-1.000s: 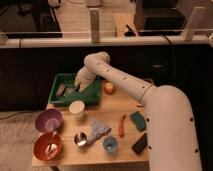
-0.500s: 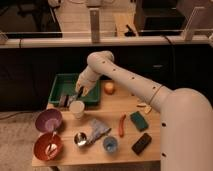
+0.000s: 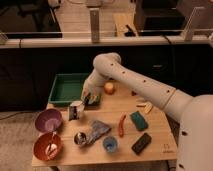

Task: Place brush in red bowl

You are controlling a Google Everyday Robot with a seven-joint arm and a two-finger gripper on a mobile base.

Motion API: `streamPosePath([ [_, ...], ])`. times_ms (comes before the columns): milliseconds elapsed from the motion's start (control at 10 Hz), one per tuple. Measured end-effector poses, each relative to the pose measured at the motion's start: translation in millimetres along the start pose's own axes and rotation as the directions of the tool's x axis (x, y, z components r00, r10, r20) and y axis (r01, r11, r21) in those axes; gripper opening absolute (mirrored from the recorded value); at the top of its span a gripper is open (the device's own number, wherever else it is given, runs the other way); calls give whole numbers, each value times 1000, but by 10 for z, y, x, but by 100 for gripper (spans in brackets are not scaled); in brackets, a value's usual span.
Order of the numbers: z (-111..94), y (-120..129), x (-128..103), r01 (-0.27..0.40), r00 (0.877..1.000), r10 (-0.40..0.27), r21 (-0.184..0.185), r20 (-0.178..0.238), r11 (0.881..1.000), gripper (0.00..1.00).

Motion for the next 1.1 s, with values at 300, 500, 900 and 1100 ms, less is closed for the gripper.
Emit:
streamPosePath([
  [300, 43, 195, -114, 61, 998, -61, -63, -8, 996, 4],
  [500, 114, 307, -174, 95, 995, -97, -103, -13, 990, 3],
  [900, 160, 423, -298, 149, 987, -157, -159, -40, 976, 3],
  [1100, 172, 400, -334, 166, 983, -177, -173, -49, 971, 3],
])
